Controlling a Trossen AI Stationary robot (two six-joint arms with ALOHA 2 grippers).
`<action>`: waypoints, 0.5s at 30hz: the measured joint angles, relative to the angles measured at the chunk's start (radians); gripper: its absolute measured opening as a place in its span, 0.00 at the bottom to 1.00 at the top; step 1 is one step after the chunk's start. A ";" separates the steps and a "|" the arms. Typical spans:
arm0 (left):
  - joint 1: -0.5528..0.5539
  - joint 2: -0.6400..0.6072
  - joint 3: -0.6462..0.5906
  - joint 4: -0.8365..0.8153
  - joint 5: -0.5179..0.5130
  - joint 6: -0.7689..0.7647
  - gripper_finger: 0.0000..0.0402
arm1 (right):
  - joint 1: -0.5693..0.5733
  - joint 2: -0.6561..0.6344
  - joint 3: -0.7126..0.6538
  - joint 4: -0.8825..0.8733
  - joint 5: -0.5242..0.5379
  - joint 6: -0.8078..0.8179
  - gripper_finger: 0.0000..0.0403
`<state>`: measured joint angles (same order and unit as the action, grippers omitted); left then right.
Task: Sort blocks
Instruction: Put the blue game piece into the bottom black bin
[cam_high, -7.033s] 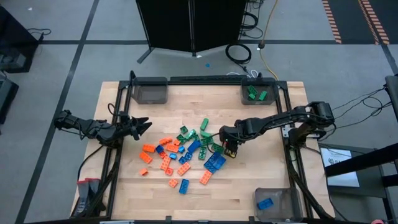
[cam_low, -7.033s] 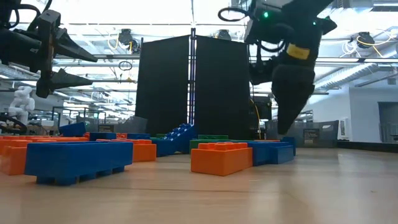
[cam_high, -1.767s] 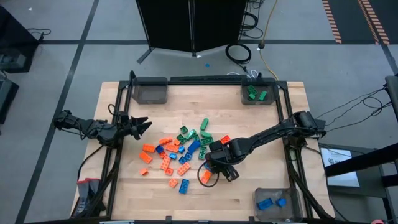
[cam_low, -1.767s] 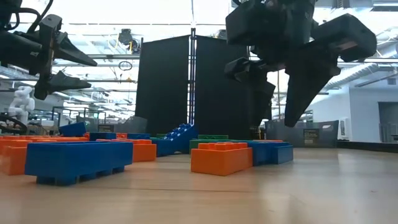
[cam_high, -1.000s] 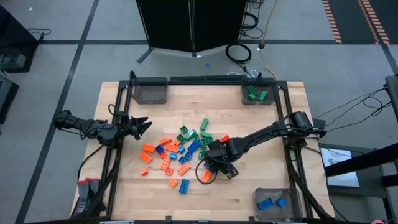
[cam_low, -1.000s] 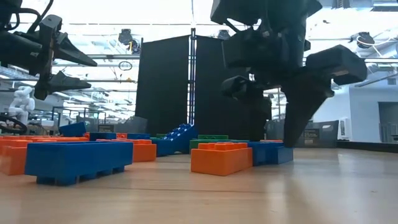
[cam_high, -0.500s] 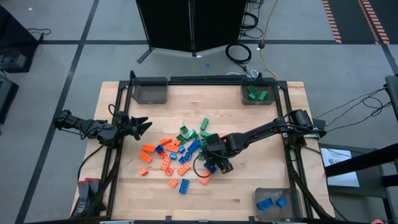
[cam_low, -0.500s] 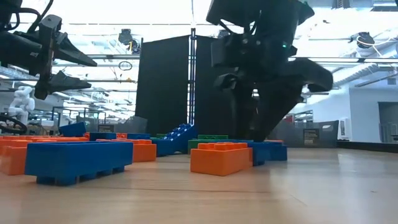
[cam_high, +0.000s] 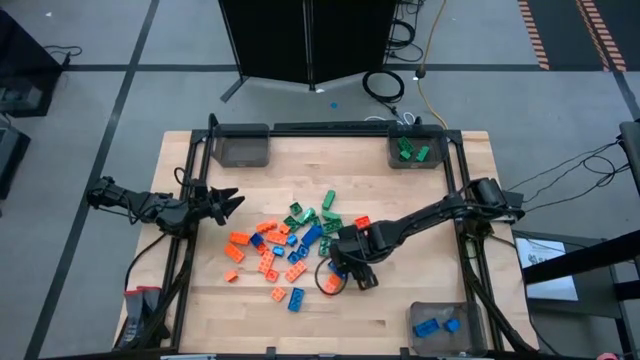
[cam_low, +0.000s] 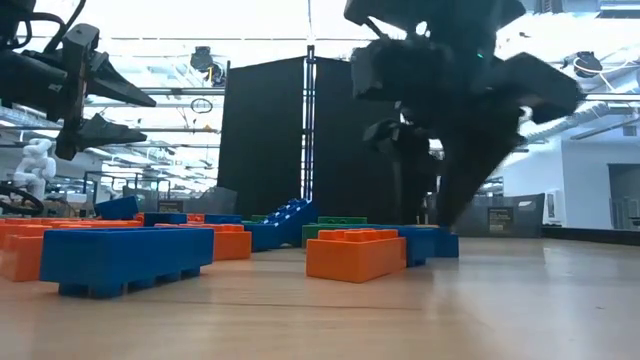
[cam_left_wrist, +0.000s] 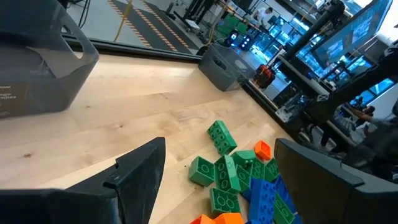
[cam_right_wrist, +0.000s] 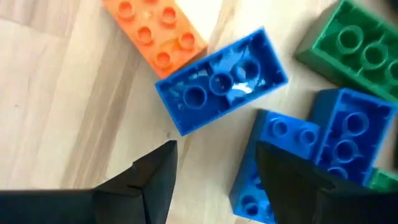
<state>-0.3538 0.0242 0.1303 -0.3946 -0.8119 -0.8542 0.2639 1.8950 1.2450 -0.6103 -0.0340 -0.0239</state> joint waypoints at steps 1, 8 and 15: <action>0.000 0.000 0.000 0.000 0.000 0.003 0.76 | 0.001 0.000 -0.010 0.010 0.002 0.013 0.52; 0.000 0.000 0.000 0.000 0.000 0.004 0.76 | 0.002 -0.006 -0.058 0.022 0.008 0.126 0.52; 0.000 0.000 0.000 0.000 0.000 0.003 0.76 | 0.020 -0.036 -0.065 -0.041 0.008 0.215 0.52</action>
<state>-0.3538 0.0242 0.1303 -0.3946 -0.8120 -0.8509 0.2837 1.8593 1.1796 -0.6511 -0.0262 0.1907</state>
